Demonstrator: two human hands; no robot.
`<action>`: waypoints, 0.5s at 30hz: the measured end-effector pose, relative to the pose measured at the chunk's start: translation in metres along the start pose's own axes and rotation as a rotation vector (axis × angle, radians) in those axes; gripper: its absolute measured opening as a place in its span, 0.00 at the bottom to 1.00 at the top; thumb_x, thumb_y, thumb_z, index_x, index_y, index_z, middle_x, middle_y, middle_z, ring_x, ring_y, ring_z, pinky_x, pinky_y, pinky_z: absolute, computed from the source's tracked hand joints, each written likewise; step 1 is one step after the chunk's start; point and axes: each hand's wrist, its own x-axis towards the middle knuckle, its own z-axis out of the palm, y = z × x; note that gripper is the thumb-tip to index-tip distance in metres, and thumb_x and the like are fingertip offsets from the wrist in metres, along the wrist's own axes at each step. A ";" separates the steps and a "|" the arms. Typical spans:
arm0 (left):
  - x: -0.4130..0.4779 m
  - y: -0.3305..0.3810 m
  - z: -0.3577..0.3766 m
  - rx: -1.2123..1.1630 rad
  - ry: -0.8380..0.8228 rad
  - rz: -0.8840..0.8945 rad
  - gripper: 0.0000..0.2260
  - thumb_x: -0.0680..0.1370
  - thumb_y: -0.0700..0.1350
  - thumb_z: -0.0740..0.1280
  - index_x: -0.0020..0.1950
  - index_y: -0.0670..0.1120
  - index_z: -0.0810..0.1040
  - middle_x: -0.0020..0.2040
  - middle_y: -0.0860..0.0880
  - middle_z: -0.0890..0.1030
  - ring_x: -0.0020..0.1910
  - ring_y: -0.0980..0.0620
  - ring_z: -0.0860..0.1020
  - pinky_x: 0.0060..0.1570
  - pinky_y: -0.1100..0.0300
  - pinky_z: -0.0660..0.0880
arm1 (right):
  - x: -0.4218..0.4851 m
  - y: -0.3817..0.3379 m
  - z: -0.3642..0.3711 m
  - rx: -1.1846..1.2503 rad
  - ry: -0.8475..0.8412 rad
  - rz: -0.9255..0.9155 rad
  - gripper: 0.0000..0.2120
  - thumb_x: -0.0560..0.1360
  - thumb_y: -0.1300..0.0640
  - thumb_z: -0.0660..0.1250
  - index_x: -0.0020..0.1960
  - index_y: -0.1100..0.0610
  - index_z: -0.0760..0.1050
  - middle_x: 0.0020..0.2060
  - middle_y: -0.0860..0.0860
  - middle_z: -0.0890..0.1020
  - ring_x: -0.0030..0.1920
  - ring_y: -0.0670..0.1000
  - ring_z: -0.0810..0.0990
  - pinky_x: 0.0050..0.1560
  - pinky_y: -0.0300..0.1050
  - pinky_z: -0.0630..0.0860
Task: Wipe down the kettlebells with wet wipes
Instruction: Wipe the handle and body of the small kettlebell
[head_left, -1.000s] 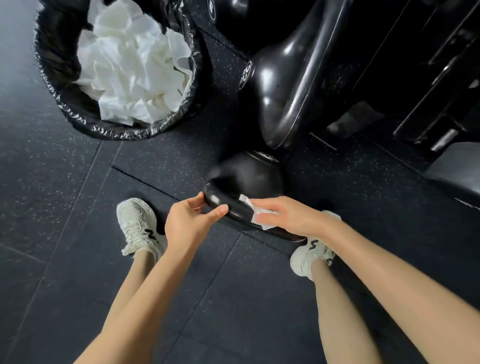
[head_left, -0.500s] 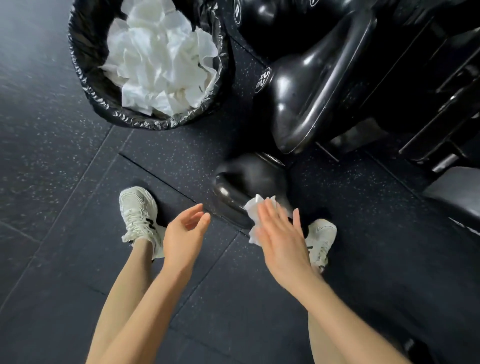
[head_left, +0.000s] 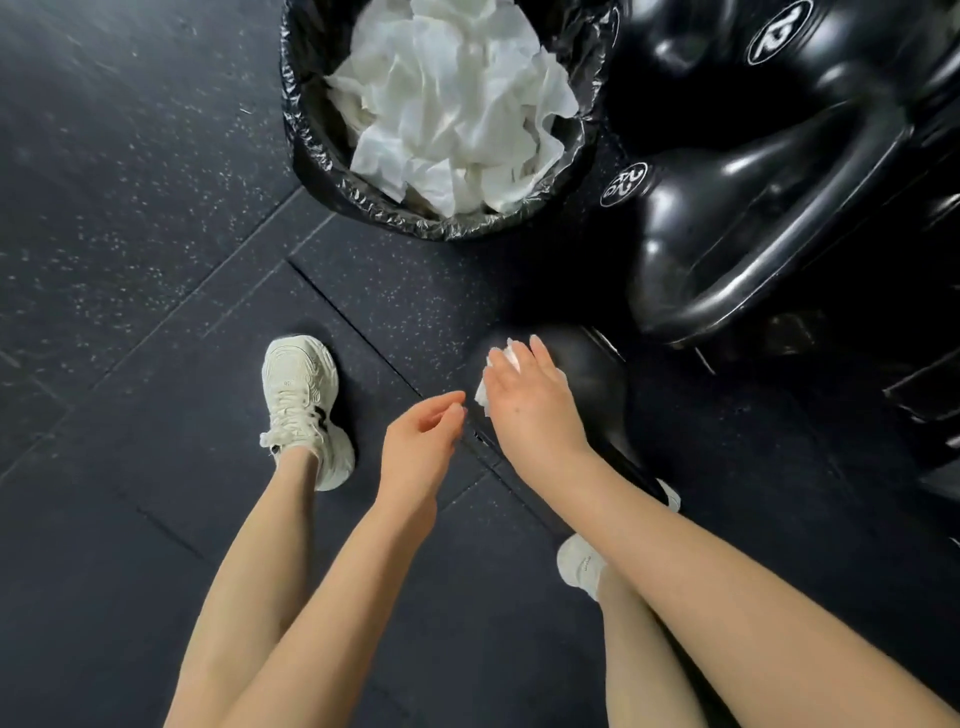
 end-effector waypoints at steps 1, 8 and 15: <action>0.005 0.001 0.000 -0.009 0.000 -0.001 0.09 0.78 0.41 0.63 0.53 0.51 0.80 0.45 0.51 0.82 0.41 0.56 0.76 0.42 0.65 0.71 | 0.013 -0.007 -0.006 -0.112 -0.092 0.017 0.20 0.76 0.57 0.64 0.67 0.58 0.69 0.67 0.56 0.69 0.72 0.59 0.60 0.74 0.55 0.53; 0.030 0.001 0.000 -0.080 -0.016 -0.012 0.09 0.78 0.41 0.62 0.54 0.50 0.80 0.40 0.53 0.80 0.38 0.57 0.74 0.41 0.64 0.72 | 0.030 0.001 -0.007 -0.131 -0.162 -0.043 0.19 0.77 0.58 0.62 0.67 0.57 0.69 0.67 0.54 0.71 0.70 0.55 0.65 0.75 0.52 0.46; 0.032 -0.010 0.004 -0.089 -0.072 -0.045 0.09 0.77 0.44 0.65 0.56 0.51 0.81 0.40 0.55 0.79 0.40 0.58 0.75 0.44 0.64 0.73 | 0.004 0.023 -0.013 0.264 -0.048 -0.038 0.20 0.80 0.58 0.56 0.72 0.55 0.63 0.73 0.50 0.64 0.74 0.52 0.58 0.74 0.47 0.44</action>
